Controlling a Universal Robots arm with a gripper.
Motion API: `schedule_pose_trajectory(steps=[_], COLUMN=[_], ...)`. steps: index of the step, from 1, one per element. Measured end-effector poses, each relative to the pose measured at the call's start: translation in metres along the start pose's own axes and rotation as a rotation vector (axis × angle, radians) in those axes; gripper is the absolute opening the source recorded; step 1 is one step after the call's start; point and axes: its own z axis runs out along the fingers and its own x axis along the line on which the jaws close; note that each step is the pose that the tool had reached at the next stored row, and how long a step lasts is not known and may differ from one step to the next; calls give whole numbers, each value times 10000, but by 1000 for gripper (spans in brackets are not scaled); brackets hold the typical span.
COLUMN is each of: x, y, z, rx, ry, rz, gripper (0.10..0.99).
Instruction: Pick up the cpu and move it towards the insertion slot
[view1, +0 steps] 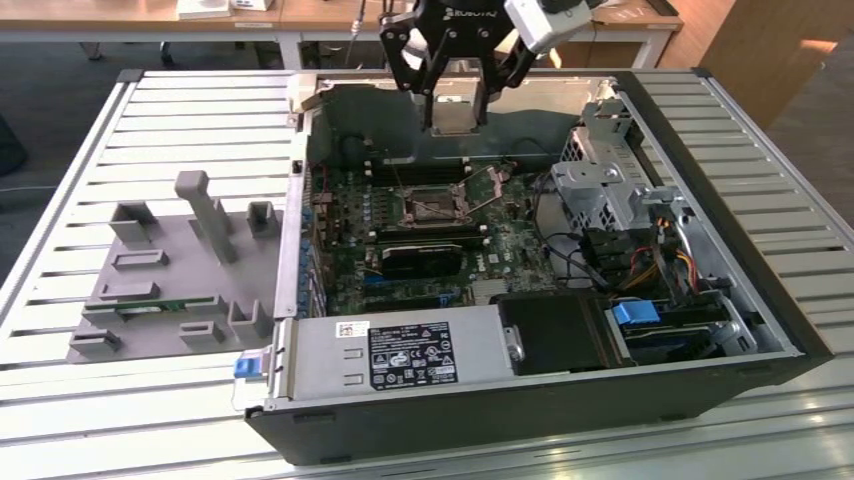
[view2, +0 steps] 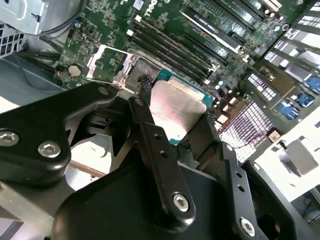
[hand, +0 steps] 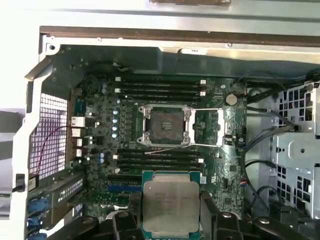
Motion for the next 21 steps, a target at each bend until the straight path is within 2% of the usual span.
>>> schedule_pose_trajectory(steps=[4,21], x=[-39,-50], y=[87,484], z=[16,104], rx=[1,2], ry=[0,0], rz=[1,1], gripper=[541,541])
